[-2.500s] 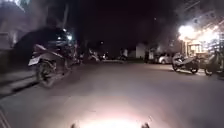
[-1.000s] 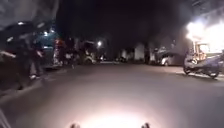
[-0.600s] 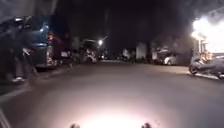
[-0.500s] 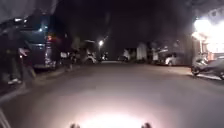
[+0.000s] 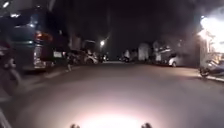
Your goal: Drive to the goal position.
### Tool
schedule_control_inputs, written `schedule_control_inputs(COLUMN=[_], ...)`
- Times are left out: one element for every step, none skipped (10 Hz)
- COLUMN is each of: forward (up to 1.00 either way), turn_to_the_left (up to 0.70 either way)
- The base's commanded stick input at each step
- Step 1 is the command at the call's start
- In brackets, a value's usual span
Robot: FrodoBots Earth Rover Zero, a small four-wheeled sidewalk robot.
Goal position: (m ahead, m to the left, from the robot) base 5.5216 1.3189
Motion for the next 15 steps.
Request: schedule_control_inputs(forward=[1.00, 1.00, 1.00, 1.00, 1.00, 1.00, 1.00, 1.00, 1.00, 1.00, 1.00, 1.00, 1.00, 1.00, 1.00], turn_to_the_left=[0.00, 0.00, 0.00, 0.00, 0.00, 0.00, 0.00, 0.00, 0.00, 0.00, 0.00, 0.00, 0.00, 0.00, 0.00])
